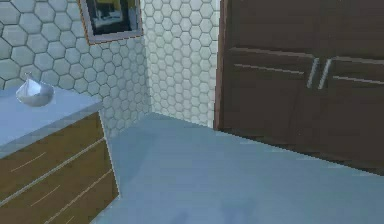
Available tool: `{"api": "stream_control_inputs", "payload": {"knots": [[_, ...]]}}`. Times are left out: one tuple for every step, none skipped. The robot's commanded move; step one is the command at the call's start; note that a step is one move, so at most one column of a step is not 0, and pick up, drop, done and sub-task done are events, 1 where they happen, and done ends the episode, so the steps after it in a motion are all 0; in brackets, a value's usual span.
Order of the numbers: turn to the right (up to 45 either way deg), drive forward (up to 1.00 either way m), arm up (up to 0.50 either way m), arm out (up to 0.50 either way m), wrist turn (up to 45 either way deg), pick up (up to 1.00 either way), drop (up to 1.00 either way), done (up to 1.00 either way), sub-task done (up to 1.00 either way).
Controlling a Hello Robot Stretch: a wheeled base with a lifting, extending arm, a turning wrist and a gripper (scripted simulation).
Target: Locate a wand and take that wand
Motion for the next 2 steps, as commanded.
{"api": "stream_control_inputs", "payload": {"knots": [[0.0, 0.55, 0.00, 0.00, 0.0, 0.00, 0.00, 0.00, 0.00], [-45.0, 0.00, 0.00, 0.00, 0.0, 0.00, 0.00, 0.00, 0.00]]}}
